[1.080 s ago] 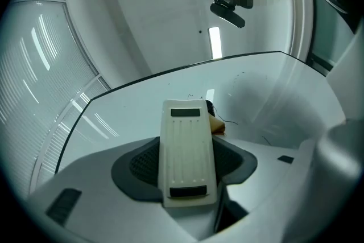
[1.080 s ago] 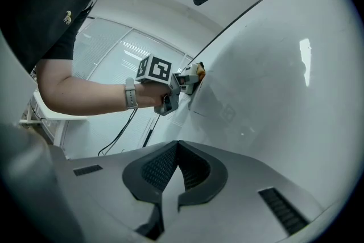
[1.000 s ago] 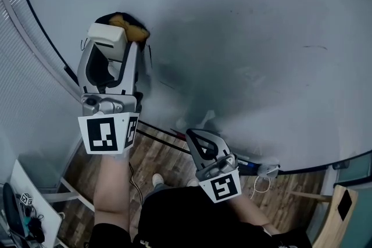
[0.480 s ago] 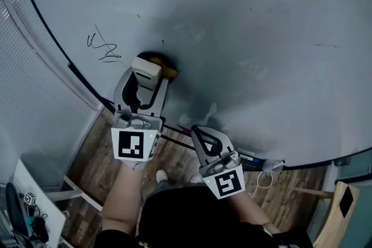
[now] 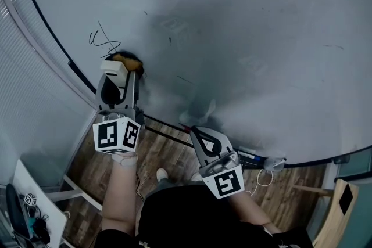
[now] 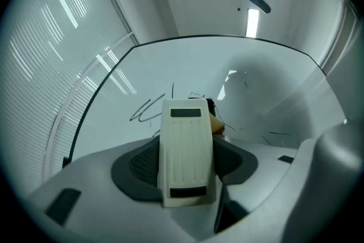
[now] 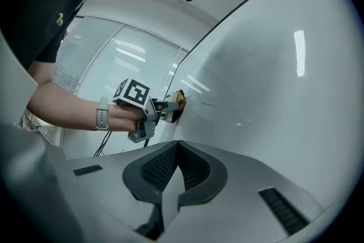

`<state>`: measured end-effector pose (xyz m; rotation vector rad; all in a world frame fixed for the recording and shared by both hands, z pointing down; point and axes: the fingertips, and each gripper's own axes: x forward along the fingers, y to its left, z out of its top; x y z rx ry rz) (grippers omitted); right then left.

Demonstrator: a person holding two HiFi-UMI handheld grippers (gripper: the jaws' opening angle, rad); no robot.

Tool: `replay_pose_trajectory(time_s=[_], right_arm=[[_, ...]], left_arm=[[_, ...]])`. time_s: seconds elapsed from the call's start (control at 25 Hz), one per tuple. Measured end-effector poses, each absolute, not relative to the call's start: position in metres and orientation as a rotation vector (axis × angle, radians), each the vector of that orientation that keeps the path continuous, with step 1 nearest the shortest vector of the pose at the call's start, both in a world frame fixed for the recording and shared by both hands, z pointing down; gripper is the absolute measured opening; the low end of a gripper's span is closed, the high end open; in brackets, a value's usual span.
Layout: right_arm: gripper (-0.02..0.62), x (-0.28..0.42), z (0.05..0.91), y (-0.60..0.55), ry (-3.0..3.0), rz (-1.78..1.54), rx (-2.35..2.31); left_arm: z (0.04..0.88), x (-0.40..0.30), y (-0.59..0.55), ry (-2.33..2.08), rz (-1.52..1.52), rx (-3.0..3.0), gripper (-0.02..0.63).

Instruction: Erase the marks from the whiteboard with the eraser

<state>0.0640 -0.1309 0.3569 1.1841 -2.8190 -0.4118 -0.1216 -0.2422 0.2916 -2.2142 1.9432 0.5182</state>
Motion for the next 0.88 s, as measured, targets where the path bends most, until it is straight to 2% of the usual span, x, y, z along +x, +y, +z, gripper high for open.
replay_pose_trajectory(time_s=[0.12, 0.52, 0.88], right_arm=[[0.028, 0.065, 0.355, -0.133, -2.818, -0.416, 1.209], [0.028, 0.084, 0.361, -0.135, -2.709, -0.397, 1.351], [0.028, 0.132, 0.362, -0.131, -2.595, -0.396, 1.554]], left_arm=[[0.276, -0.126, -0.246, 1.906, 0.518, -2.195, 0.265], [0.273, -0.068, -0.236, 1.775, 0.500, -2.271, 0.255], [0.271, 0.023, -0.210, 1.604, 0.393, -2.319, 0.255]])
